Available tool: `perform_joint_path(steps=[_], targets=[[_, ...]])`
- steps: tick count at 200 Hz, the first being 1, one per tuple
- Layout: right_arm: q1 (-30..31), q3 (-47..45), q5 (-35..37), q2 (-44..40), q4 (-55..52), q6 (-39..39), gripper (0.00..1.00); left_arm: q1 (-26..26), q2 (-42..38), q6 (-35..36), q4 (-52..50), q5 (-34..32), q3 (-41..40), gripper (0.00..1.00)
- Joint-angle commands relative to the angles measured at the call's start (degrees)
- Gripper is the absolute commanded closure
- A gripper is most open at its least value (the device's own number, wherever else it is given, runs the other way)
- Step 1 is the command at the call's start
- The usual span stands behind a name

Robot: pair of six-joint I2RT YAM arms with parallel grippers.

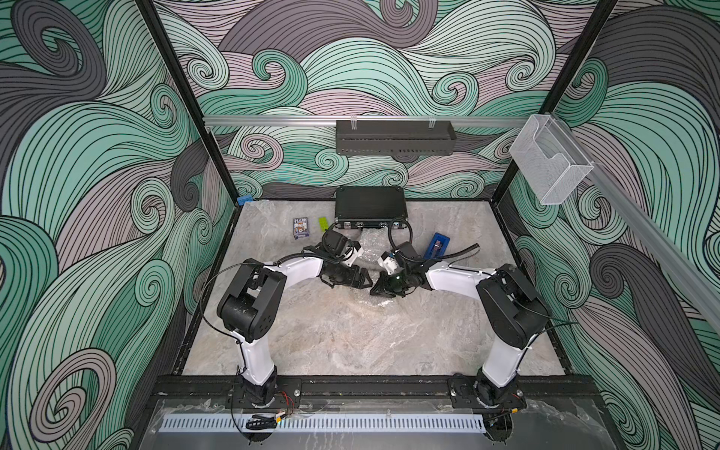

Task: Wrap bowls in bubble wrap
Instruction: Stick the tape on the bubble wrap.

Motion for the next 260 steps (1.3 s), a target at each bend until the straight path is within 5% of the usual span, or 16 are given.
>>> perform_joint_path(steps=[1,82,160,211,260], targets=[[-0.3,1.0,1.5,1.4,-1.9,-1.0,1.00,0.7,3.5,2.2,-0.6,4.6,3.3,0.17],[-0.3,0.3,1.6,1.3,-2.3,-1.7,1.00,2.9,8.4,0.8,1.9,9.5,5.8,0.45],[-0.3,0.1,1.5,1.5,-2.9,-2.1,1.00,2.9,9.5,-1.1,6.8,14.7,5.5,0.46],[-0.3,-0.1,1.5,1.1,-3.2,-2.3,1.00,2.9,9.1,-2.1,8.2,14.1,4.4,0.67],[-0.3,0.1,3.3,-1.7,-5.9,-3.5,1.00,2.9,7.9,-2.6,8.5,13.7,3.7,0.69]])
